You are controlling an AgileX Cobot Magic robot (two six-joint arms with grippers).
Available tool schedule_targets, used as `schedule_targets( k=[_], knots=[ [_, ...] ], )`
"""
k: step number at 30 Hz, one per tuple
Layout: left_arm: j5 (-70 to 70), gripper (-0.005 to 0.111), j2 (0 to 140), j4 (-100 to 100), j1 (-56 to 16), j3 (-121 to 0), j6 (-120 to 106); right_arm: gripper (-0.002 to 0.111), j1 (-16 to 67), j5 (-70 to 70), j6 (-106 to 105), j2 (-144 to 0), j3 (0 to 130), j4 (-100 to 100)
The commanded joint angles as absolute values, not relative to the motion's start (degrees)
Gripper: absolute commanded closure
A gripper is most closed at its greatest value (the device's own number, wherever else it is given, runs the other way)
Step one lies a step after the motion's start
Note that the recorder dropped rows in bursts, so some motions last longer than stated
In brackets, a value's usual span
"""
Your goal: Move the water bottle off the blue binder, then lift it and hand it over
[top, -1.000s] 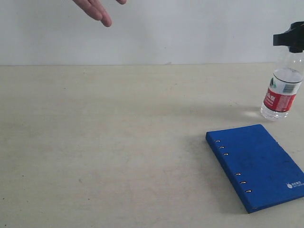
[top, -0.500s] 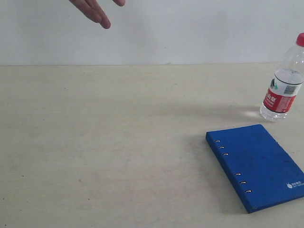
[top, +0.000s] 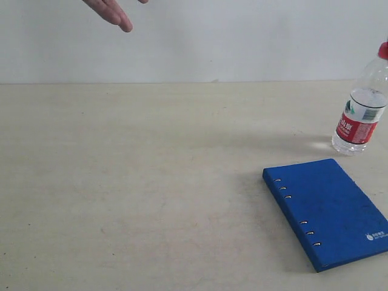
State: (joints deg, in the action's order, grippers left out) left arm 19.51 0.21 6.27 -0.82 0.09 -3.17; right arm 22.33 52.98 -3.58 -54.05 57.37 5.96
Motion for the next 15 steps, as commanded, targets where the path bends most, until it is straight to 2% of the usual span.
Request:
schedule_targets(
  k=[1, 5, 9, 13, 15],
  knots=[
    [19.33, 0.1, 0.0, 6.22, -1.25, 0.0, -3.49, 0.076, 26.3, 62.64, -17.62, -54.66, 48.34, -8.89],
    [19.33, 0.1, 0.0, 6.22, -1.25, 0.0, -3.49, 0.077, 26.29, 47.25, -11.96, -54.66, 38.61, -4.64],
    [15.85, 0.1, 0.0, 8.62, -1.25, 0.0, -2.31, 0.077, 26.29, 38.17, -1.95, -54.77, 33.44, -3.6],
    [14.62, 0.1, 0.0, 39.43, -1.25, 0.0, 11.48, 0.077, 26.29, 36.78, 0.94, -56.66, 30.99, -3.39],
    [17.32, 0.1, 0.0, 50.02, -1.25, 0.0, 8.8, 0.077, 25.29, 34.78, 2.27, -57.24, 30.06, -1.73]
  ],
)
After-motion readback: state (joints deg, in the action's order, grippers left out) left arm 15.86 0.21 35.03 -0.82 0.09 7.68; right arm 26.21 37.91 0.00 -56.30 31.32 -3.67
